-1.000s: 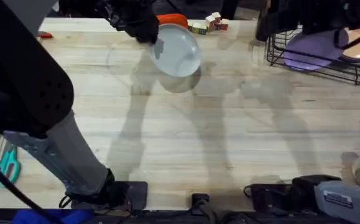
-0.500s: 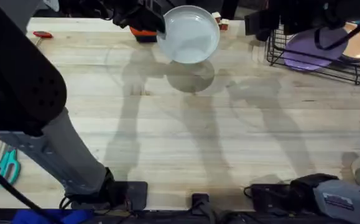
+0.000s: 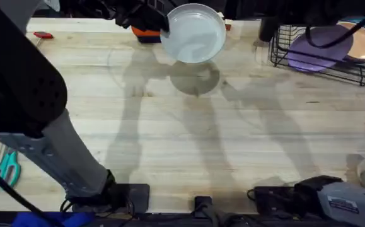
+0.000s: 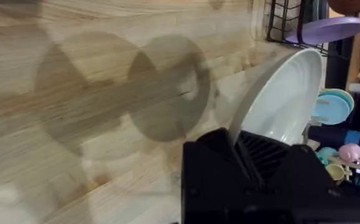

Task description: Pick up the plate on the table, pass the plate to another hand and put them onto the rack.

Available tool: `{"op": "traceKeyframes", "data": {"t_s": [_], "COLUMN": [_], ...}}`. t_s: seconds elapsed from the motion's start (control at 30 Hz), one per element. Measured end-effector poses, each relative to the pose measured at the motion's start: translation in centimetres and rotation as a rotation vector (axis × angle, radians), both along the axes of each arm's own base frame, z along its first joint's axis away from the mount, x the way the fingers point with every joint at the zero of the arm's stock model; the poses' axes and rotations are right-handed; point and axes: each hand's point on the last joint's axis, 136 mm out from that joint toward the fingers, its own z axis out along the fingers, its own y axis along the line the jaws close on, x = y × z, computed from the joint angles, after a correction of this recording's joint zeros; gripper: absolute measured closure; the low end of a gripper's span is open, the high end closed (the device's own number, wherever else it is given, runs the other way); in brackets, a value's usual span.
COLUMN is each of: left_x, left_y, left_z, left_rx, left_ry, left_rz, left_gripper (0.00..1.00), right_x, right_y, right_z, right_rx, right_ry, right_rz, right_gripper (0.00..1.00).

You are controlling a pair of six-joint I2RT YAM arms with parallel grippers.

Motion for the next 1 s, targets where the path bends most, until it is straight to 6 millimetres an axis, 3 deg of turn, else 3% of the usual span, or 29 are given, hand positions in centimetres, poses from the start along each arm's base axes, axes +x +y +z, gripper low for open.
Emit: {"op": "traceKeyframes", "data": {"t_s": [0.57,1.0], "left_x": [0.0,0.0], "left_y": [0.0,0.0], "left_z": [0.0,0.0], "left_rx": [0.000,0.000], "left_ry": [0.000,0.000], "left_rz": [0.000,0.000], "left_gripper": [0.959,0.959], "right_x": [0.2,2.8], "right_y": [0.9,2.1], "right_z": [0.0,-4.7], "right_rx": [0.049,0.030], "right_ry": [0.010,0.106], "right_rz": [0.020,0.030], "right_gripper": [0.006,0.006]}}
